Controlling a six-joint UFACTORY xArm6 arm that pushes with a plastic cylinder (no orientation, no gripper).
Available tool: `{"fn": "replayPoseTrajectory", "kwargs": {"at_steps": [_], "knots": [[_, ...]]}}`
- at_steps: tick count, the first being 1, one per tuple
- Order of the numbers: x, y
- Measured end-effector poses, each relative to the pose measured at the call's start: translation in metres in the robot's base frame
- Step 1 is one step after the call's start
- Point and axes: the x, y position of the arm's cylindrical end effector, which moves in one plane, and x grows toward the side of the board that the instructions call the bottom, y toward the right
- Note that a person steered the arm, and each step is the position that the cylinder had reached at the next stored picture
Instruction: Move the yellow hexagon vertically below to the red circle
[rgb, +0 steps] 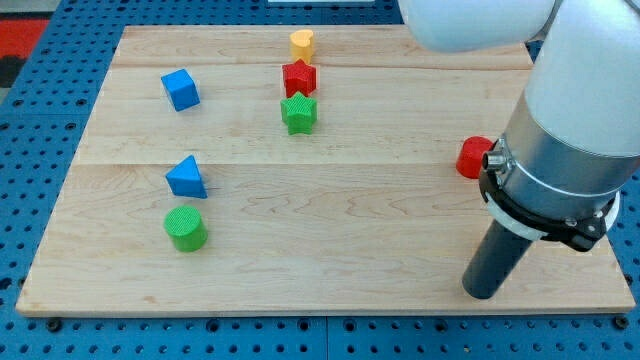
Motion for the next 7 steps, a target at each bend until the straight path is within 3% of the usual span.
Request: {"fn": "replayPoseTrajectory", "kwargs": {"at_steps": [2, 4, 6, 7], "knots": [[-0.021, 0.051], [-0.024, 0.021], [-0.032, 0.092], [-0.029, 0.036]]}}
